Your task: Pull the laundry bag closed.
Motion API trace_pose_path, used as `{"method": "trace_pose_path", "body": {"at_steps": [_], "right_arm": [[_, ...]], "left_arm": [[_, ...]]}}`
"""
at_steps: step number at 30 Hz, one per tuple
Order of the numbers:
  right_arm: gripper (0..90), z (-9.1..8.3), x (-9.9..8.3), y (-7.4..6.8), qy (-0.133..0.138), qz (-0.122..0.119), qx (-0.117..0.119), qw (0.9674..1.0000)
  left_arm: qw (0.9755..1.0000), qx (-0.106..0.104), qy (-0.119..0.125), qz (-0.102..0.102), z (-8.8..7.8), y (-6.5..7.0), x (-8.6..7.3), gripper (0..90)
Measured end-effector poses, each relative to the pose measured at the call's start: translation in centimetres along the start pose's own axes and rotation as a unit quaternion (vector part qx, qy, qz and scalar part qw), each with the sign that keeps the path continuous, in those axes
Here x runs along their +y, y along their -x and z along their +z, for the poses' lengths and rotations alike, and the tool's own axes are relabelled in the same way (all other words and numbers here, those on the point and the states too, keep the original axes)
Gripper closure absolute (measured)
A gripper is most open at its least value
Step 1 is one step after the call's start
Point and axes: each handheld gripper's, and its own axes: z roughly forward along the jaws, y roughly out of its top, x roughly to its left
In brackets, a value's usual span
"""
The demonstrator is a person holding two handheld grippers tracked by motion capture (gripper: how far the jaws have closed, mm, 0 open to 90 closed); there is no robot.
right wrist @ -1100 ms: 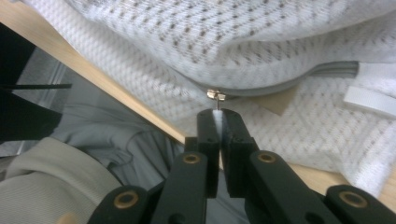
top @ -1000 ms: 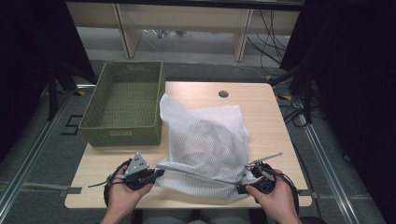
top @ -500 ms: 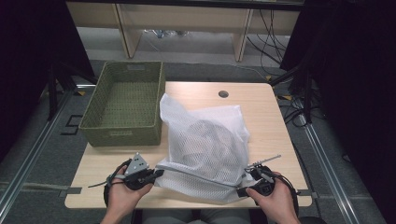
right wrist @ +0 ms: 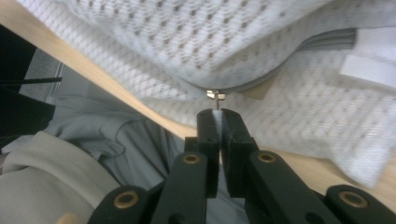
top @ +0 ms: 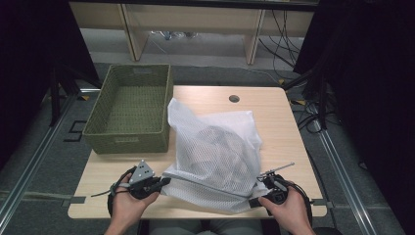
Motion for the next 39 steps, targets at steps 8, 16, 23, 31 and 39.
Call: {"method": "trace_pose_path", "body": {"at_steps": [8, 16, 23, 31, 39], "right_arm": [[88.3, -0.1, 0.0, 0.3, -0.002, 0.005, -0.006, 1.0], [88.3, -1.1, 0.0, 0.0, 0.019, -0.008, -0.008, 0.9998], [88.2, -1.3, 0.1, -0.3, 0.026, -0.005, -0.005, 0.9996], [88.2, -1.6, 0.7, -0.4, 0.035, -0.014, -0.001, 0.9993], [88.3, -1.5, 0.6, 0.1, 0.03, 0.002, -0.018, 0.9994]], "left_arm": [[1.0, -0.006, 0.003, -0.002, -0.1, 0.0, 0.1, 88.5], [1.0, -0.007, 0.001, -0.004, -0.1, 0.3, 0.1, 88.5], [1.0, -0.007, 0.0, 0.003, -0.2, 0.3, 0.2, 88.5], [1.0, -0.004, 0.004, -0.002, -0.2, 0.1, 0.2, 88.5], [0.9998, 0.008, 0.011, -0.016, -0.6, -0.4, 0.2, 88.6]]}}
